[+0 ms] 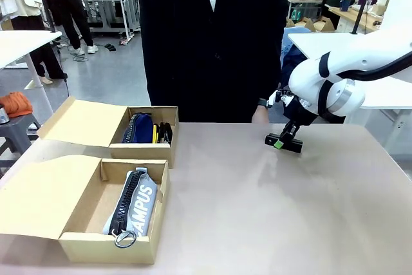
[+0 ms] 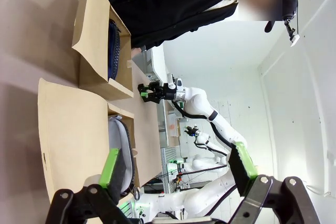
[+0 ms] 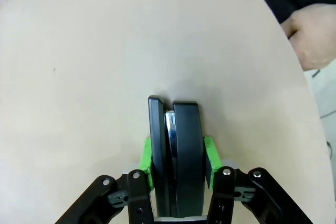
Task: Place items inside the box.
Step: Pick up a Pencil pouch or Stapler and place it inside the Mailer Box closest to the robot.
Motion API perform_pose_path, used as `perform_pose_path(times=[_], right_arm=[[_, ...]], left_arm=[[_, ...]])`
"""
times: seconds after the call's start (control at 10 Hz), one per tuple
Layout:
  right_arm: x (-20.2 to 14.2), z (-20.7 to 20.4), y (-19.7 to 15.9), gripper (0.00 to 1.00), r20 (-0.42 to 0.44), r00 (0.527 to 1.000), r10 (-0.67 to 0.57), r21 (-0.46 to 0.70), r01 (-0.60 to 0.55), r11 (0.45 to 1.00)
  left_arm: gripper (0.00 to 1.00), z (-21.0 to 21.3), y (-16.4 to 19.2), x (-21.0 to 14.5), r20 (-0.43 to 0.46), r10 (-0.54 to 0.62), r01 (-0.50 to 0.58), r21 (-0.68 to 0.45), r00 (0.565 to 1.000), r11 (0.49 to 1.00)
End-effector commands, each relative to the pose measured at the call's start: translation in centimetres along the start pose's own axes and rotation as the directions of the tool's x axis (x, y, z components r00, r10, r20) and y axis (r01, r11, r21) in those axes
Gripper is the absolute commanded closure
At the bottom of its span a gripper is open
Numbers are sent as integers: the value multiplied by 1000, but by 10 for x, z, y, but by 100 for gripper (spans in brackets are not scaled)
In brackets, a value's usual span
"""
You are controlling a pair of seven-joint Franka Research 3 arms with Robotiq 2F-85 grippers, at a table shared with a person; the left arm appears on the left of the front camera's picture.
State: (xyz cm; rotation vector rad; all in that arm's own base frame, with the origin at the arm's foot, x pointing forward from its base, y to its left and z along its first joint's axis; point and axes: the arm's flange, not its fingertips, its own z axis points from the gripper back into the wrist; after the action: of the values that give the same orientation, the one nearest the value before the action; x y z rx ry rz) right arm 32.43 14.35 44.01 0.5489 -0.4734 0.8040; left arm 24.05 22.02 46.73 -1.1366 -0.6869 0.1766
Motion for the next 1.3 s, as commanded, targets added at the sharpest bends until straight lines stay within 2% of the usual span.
perform_pose_path(times=[0.0, 0.9, 1.1, 1.2], right_arm=[[-1, 0, 2, 0, -1, 1000, -18, -8, 18, 1000], [0, 1, 0, 0, -5, 1000, 3, 1, -3, 1000], [50, -43, 5, 0, -88, 979, 181, -50, -186, 981], [78, -72, 11, 0, -108, 946, 304, -69, -312, 947]], left_arm=[[0, -1, -1, -2, 14, -19, 20, -21, 1000, 1000], [0, -1, -1, -2, 14, -19, 20, -21, 1000, 1000], [0, -1, -1, -2, 14, -19, 20, -21, 1000, 1000], [0, -1, -1, -2, 14, -19, 20, -21, 1000, 1000]])
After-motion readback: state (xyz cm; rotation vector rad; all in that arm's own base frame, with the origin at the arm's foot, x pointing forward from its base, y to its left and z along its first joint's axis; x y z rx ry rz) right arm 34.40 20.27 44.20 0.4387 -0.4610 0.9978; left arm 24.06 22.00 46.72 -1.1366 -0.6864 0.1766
